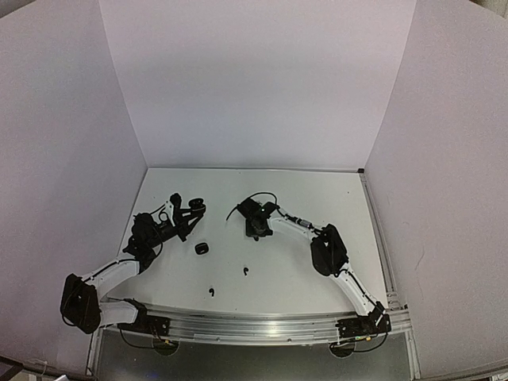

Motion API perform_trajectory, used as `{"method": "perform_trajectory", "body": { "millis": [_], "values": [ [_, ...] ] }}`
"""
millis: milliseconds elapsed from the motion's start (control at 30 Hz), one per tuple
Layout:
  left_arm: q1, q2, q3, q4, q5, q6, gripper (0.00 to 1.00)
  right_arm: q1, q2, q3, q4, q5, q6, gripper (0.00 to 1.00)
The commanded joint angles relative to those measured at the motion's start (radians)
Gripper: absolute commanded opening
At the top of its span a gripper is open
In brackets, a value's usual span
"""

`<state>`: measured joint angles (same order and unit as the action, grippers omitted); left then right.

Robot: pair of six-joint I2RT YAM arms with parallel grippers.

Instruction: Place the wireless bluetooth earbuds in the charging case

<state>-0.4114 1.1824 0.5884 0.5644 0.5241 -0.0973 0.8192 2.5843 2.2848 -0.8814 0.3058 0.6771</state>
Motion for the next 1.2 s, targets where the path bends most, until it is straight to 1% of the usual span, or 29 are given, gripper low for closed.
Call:
{"method": "perform_trajectory", "body": {
  "millis": [0, 167, 367, 467, 700, 900, 967, 1000, 1067, 1100, 1167],
  "values": [
    [-0.001, -0.025, 0.039, 0.001, 0.018, 0.017, 0.0, -0.004, -0.03, -0.037, -0.055, -0.021, 0.007, 0.15],
    [-0.001, -0.024, 0.039, 0.001, 0.021, 0.016, 0.0, -0.005, -0.043, -0.044, -0.058, -0.029, -0.003, 0.18],
    [-0.002, -0.022, 0.04, 0.002, 0.023, 0.019, 0.0, -0.004, -0.077, -0.035, -0.056, -0.103, -0.033, 0.2],
    [-0.001, -0.023, 0.037, 0.001, 0.024, 0.021, 0.0, -0.004, -0.105, -0.04, -0.052, -0.133, -0.059, 0.24],
    [-0.001, -0.026, 0.037, -0.001, 0.024, 0.022, 0.0, -0.005, -0.149, -0.083, -0.036, -0.184, -0.187, 0.29],
    [-0.001, -0.031, 0.035, -0.01, 0.021, 0.028, 0.0, -0.004, -0.154, -0.098, -0.024, -0.267, -0.277, 0.32],
    [-0.001, -0.031, 0.036, -0.013, 0.021, 0.028, 0.0, -0.005, -0.154, -0.097, -0.021, -0.295, -0.318, 0.31],
    [-0.001, -0.031, 0.036, -0.014, 0.021, 0.028, 0.0, -0.006, -0.157, -0.102, -0.023, -0.285, -0.312, 0.3],
    [-0.001, -0.032, 0.037, -0.016, 0.022, 0.028, 0.0, -0.017, -0.174, -0.13, -0.024, -0.251, -0.241, 0.27],
    [-0.001, -0.033, 0.037, -0.017, 0.022, 0.029, 0.0, -0.021, -0.189, -0.147, -0.021, -0.248, -0.208, 0.27],
    [-0.001, -0.034, 0.037, -0.022, 0.02, 0.03, 0.0, -0.017, -0.21, -0.165, -0.011, -0.246, -0.195, 0.28]
  ]
}}
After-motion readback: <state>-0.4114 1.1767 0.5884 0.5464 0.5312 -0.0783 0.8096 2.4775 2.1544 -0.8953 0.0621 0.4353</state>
